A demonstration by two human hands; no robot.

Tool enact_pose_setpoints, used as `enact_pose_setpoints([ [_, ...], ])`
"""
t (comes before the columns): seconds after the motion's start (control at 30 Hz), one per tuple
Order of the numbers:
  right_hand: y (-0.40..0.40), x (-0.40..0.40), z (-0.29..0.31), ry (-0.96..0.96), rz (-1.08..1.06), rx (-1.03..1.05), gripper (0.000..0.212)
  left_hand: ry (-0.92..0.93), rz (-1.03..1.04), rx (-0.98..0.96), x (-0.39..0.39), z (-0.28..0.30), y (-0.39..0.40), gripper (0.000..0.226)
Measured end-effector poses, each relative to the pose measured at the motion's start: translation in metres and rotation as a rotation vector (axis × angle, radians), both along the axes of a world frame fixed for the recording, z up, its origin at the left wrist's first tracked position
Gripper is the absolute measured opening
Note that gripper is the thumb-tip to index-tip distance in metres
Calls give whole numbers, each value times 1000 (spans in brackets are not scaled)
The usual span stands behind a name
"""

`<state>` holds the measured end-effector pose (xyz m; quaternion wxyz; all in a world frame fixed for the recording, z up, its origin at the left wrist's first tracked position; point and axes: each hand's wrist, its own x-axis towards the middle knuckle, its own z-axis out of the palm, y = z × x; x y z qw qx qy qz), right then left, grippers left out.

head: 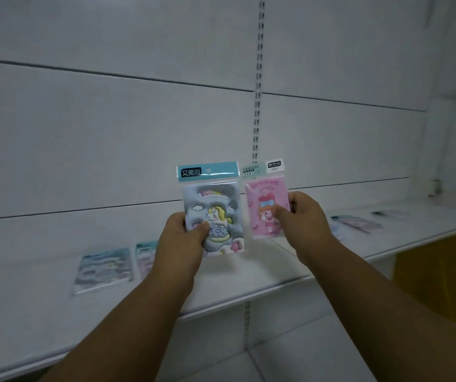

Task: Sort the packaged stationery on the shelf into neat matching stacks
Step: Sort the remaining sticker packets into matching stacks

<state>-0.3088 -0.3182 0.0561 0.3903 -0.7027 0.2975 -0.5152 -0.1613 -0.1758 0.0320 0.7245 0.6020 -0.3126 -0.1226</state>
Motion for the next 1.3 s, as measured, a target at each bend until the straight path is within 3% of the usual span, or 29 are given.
enact_pose_setpoints([
  [0.2, -90, -149, 20, -1, -78, -31, 4, 36, -107, -7, -103, 3, -135, 11],
  [0.37, -158, -208, 22, -30, -66, -20, 6, 32, -146, 27, -159, 2, -225, 7],
  [0.63, -271, -221, 11, -77, -73, 22, 8, -82, -142, 196, -176, 0, -346, 15],
  [0.9, -366, -232, 19, -12, -49, 78, 12, -48, -152, 321, -209, -12, -454, 13],
  [1.0, -404, -232, 18, 9, -5, 74, 9, -63, -92, 412, -217, -24, -482, 27],
  [1.13, -454, -228, 16, 34, 107, 66, 10, -194, 36, 683, -218, -34, -504, 36],
  [1.3, -496, -215, 7, 83, 288, 87, 7, -490, 299, 942, -218, -35, -508, 33],
])
